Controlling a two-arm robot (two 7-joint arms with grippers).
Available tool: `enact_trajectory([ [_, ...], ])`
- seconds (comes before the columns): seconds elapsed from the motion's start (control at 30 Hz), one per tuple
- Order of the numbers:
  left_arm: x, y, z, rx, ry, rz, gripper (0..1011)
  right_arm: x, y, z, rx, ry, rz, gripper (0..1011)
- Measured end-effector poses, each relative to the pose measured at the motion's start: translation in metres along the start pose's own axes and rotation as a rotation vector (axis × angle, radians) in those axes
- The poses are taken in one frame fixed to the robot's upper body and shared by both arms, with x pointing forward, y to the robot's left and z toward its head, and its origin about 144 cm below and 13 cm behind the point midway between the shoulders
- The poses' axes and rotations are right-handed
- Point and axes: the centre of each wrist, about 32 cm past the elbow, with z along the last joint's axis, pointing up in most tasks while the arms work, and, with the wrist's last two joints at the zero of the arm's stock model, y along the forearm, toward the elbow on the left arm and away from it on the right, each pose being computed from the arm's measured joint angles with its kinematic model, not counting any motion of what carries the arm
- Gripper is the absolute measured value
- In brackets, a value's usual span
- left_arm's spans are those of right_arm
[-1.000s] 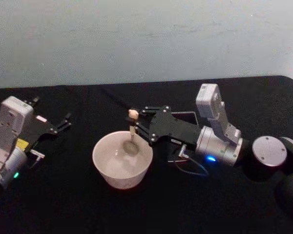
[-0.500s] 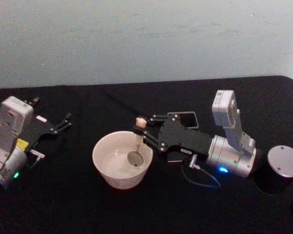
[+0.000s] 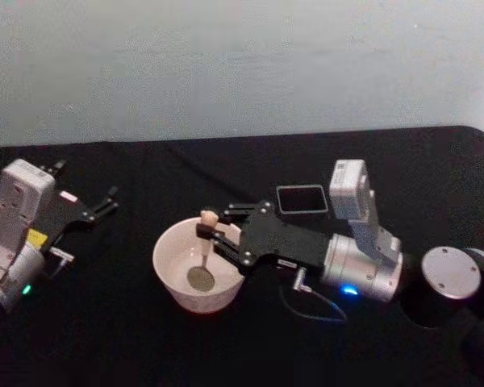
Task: Pick up the stirring spoon with one hand, stir inside the cup, then place it back in its original position.
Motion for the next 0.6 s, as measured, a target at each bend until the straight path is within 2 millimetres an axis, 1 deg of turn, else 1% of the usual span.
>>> enact_trajectory([
  [0.3, 0.0, 0.0, 0.0, 0.0, 0.0, 0.0, 1001, 0.011, 0.014, -0.005, -0.008, -0.025, -0.029, 214],
  [0.47, 0.0, 0.0, 0.0, 0.0, 0.0, 0.0, 1001, 0.017, 0.013, -0.006, -0.016, -0.034, -0.06, 213],
  [0.6, 0.0, 0.0, 0.0, 0.0, 0.0, 0.0, 1001, 0.022, 0.008, -0.005, -0.018, -0.041, -0.089, 213],
])
